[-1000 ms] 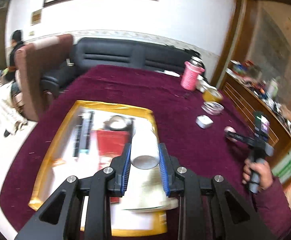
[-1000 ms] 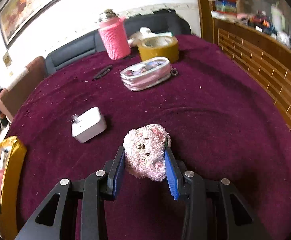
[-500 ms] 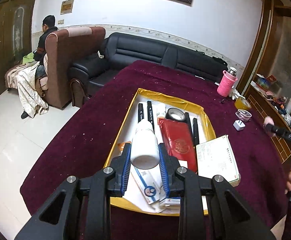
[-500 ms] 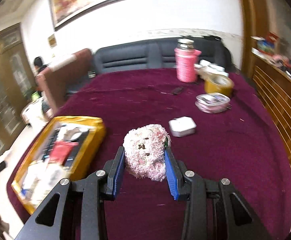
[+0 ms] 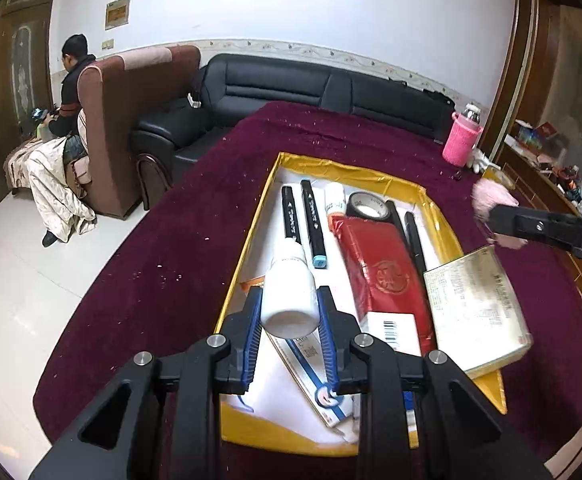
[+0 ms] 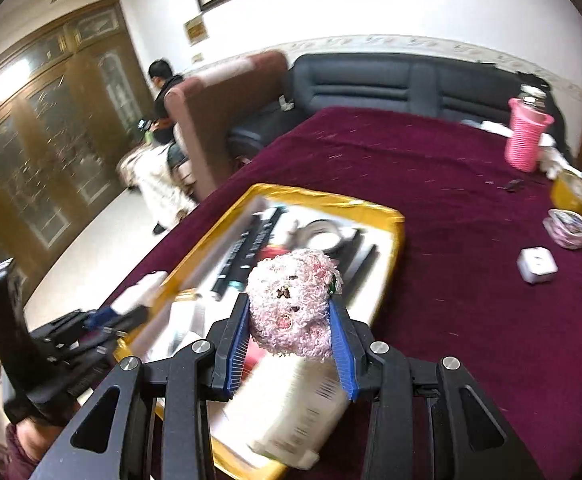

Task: Organize objects
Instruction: 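Carry the white bottle over the tray with left gripper while right gripper carries the pink ball, then lower the bottle and pink ball into the tray and open both grippers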

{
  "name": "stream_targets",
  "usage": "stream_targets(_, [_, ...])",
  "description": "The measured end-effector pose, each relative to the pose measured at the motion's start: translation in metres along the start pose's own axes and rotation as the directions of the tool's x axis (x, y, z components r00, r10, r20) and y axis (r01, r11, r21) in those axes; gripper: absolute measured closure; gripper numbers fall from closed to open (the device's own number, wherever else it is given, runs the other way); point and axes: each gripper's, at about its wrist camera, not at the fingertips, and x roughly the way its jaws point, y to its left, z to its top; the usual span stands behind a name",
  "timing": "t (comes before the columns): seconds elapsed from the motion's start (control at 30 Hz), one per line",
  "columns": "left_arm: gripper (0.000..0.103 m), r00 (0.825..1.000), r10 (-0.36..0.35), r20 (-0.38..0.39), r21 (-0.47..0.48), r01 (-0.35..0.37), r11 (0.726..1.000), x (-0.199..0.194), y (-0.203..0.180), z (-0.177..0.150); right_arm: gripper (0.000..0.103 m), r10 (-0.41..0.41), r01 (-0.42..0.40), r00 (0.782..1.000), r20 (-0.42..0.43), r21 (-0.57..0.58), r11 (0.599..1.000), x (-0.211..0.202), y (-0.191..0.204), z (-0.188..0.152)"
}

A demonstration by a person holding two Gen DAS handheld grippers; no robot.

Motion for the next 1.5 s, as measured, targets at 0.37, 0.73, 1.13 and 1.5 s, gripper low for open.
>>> stream_targets(0.37, [0.077,0.997,-0.016,-0.075,-0.047,0.013,0.999,0.040,0.011,0.009,0.061,0.035,-0.038,0.980,-0.195,-0.011,0.999,0.084,0.042,0.023])
stream_targets(0.73, [0.077,0.994,-0.046,-0.095,-0.081,0.038,0.996,0.058,0.013,0.011,0.061,0.041,-0.030,0.953,-0.300,0.042,0.999,0.131,0.045,0.032])
stream_targets(1.13, [0.070,0.999,-0.040,-0.036,-0.071,0.037,0.997,0.046,0.008,0.011,0.061,0.019,-0.019,0.951,-0.310,0.004,1.000,0.141,0.055,0.030])
stream_targets(1.5, [0.035,0.998,0.043,0.048,-0.050,-0.040,0.998,0.015,0.004,0.012,0.060,0.022,-0.013,0.954,-0.299,0.030,0.999,0.140,0.046,0.031])
